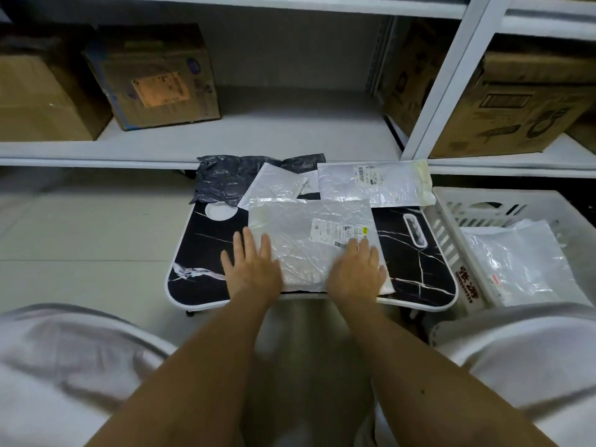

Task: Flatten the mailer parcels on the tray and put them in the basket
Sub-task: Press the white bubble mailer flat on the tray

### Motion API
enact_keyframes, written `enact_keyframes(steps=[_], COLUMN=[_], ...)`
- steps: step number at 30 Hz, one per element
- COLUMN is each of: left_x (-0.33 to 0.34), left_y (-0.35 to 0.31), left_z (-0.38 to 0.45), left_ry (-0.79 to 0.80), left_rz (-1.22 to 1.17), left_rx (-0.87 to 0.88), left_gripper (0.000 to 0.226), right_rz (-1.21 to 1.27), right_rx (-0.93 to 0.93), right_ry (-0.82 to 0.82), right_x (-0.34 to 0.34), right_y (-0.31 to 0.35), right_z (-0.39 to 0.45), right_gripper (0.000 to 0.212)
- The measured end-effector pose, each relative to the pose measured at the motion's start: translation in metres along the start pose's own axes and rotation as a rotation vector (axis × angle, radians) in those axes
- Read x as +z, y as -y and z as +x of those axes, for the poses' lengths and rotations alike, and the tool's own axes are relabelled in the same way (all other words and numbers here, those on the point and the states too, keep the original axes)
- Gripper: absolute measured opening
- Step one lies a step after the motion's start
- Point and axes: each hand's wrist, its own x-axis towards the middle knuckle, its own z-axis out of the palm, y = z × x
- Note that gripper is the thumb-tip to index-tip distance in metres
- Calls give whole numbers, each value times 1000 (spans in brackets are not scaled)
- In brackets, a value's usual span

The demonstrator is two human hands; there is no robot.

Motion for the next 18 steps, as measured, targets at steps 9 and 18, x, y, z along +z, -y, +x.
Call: enact_keyframes(steps=[9, 18], left_x=[38, 51], left_y=[8, 14], left_z=[-4, -1], left_ry=[18, 29], left_rz=[105, -16], left_rx=[267, 311], left_gripper=[65, 64], right_rz=[44, 15], right_rx=[-566, -603], right_ry=[32, -43], right_x=[63, 81], right_y=[29, 20], right_z=[-24, -23], right_gripper=[61, 61])
